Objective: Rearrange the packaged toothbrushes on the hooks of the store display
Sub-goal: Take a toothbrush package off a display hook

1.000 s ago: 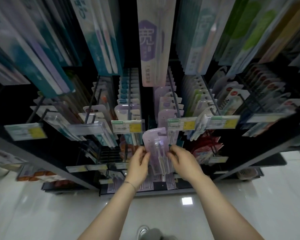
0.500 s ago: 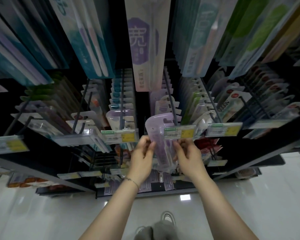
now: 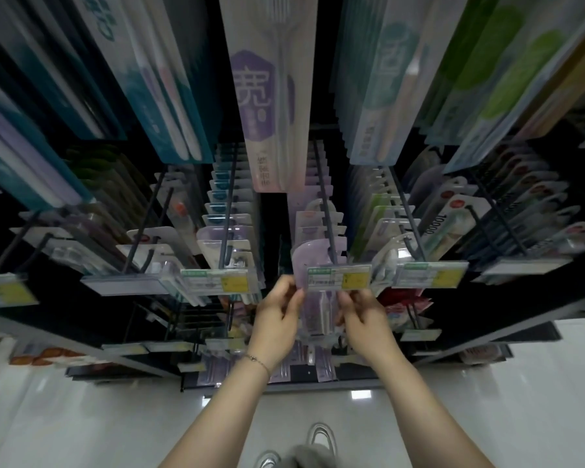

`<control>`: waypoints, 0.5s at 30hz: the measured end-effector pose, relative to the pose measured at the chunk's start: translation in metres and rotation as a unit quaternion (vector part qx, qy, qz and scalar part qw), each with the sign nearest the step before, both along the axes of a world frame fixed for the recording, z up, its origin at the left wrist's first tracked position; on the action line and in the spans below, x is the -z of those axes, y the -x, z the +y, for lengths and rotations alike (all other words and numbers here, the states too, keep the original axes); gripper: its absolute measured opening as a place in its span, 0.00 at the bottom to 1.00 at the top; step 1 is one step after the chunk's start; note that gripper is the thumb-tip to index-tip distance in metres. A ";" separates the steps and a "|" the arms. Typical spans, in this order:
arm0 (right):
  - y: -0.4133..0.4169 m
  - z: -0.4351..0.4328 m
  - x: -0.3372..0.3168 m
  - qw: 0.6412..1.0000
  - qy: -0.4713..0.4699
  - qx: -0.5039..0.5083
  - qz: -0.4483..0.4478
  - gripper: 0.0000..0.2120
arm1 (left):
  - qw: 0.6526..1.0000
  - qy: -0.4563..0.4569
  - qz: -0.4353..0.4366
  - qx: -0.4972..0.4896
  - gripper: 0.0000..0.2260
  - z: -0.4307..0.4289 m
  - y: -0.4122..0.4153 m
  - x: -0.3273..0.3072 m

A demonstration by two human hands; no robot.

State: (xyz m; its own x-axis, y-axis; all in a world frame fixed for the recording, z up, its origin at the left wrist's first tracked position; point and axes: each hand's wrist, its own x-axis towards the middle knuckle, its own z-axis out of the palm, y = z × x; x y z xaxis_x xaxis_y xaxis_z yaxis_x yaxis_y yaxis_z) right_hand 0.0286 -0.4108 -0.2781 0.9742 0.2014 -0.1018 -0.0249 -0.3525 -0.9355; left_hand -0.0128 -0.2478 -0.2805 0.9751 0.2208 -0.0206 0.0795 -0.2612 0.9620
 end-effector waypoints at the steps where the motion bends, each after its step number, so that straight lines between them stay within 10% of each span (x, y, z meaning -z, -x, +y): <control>1: -0.001 -0.001 0.001 1.000 0.001 -0.001 0.001 0.03 | 1.000 -0.001 0.009 0.004 0.06 0.000 -0.001 0.002; 15: -0.040 0.010 -0.027 0.999 -0.020 0.012 -0.022 0.29 | 0.994 0.059 0.015 -0.088 0.06 0.013 -0.011 0.004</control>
